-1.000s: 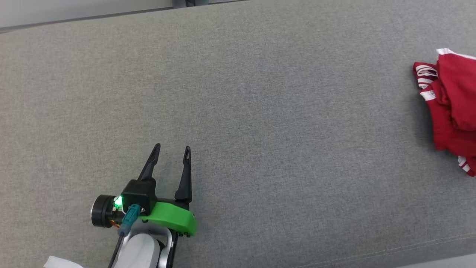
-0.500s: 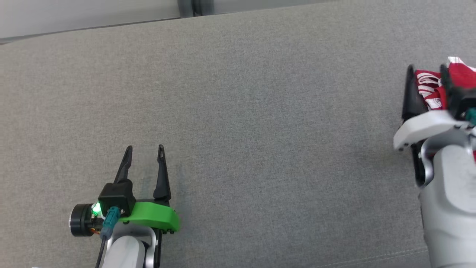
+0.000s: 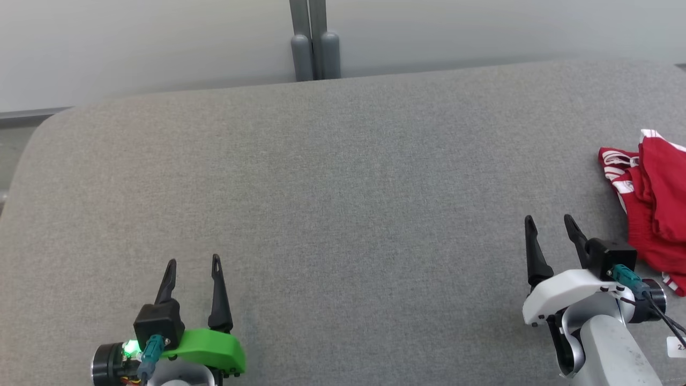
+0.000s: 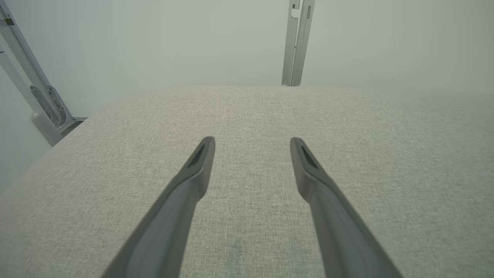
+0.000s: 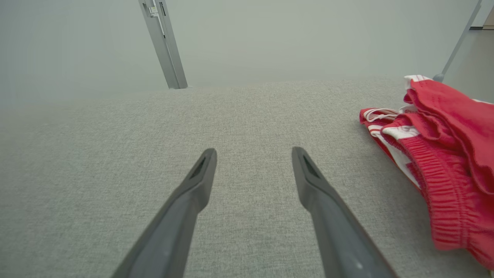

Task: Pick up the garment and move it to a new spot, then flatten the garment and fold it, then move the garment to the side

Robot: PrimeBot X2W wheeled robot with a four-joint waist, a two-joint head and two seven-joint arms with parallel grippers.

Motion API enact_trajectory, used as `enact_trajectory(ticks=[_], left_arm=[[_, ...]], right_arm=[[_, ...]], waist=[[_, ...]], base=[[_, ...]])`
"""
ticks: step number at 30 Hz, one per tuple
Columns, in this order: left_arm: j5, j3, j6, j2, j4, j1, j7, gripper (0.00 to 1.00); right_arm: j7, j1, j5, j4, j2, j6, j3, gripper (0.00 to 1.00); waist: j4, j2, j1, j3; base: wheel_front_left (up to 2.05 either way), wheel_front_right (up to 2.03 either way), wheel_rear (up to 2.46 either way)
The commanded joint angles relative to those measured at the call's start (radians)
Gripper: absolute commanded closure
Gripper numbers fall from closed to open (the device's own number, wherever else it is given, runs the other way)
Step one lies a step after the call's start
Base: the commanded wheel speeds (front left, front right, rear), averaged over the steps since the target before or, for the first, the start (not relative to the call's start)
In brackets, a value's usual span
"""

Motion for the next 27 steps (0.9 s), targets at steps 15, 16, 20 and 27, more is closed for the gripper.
enact_trajectory(ticks=[15,16,20,27], left_arm=[[-0.004,0.037,-0.033,0.004,0.027,0.033,-0.002,0.0],[-0.014,0.041,-0.041,0.005,0.029,0.032,-0.002,0.0],[-0.033,0.051,-0.056,0.0,0.037,0.026,0.001,1.0],[-0.119,0.07,-0.069,-0.003,0.06,0.026,0.035,1.0]], right_arm=[[-0.003,0.023,0.07,-0.026,-0.003,-0.002,0.054,0.0],[-0.003,0.023,0.074,-0.028,-0.003,-0.002,0.054,0.0],[0.0,0.015,0.074,-0.02,0.0,0.0,0.055,1.0],[0.037,0.029,0.16,-0.001,0.005,0.0,0.037,1.0]], waist=[[0.063,0.0,0.0,-0.088],[0.061,0.0,0.0,-0.089],[0.058,0.0,0.0,-0.09],[0.057,0.0,0.0,-0.09]], base=[[0.0,0.0,0.0],[0.0,0.0,0.0],[0.0,0.0,0.0],[0.0,0.0,0.0]])
